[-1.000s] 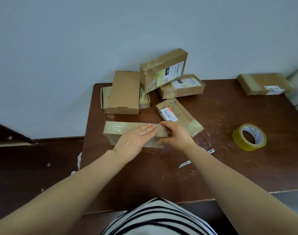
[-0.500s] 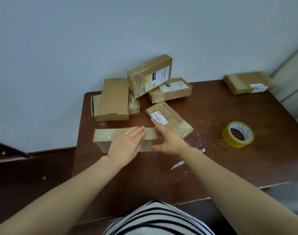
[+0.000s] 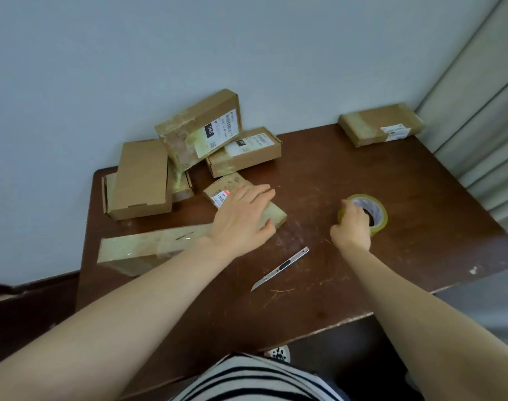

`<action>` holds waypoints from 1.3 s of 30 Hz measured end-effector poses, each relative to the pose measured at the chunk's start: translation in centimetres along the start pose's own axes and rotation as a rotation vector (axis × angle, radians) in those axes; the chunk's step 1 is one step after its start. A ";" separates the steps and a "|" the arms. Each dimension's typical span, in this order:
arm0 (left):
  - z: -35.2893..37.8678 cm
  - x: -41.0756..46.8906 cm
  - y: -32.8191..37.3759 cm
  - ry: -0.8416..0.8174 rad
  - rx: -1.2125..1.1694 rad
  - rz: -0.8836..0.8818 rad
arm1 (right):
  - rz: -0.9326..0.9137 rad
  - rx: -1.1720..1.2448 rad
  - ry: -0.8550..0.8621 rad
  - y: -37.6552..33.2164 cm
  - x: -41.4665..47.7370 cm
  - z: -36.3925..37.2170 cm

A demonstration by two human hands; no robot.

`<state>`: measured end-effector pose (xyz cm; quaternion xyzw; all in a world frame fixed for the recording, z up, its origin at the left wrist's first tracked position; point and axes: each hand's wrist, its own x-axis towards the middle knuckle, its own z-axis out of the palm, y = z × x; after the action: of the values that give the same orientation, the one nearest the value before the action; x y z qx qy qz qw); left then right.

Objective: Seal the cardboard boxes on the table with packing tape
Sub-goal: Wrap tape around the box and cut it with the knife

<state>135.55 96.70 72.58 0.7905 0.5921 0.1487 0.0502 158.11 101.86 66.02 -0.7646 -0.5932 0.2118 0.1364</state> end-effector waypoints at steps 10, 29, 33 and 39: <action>1.9 2.8 3.0 -0.099 -0.164 -0.153 | 0.013 -0.389 -0.131 4.3 3.4 -0.4; -7.2 1.1 -2.0 0.175 -1.663 -0.839 | -0.724 0.817 -0.320 -12.0 -5.5 -0.9; -8.3 -1.5 -3.5 0.202 -1.680 -0.747 | -0.705 0.716 -0.372 -14.6 -7.0 -1.0; -8.9 -4.1 -5.2 0.274 -1.630 -0.650 | -0.740 0.756 -0.430 -17.5 -9.3 -1.2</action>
<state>127.08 93.46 78.95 0.2771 0.4979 0.5959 0.5658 141.96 97.44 76.63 -0.3437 -0.7189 0.4983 0.3416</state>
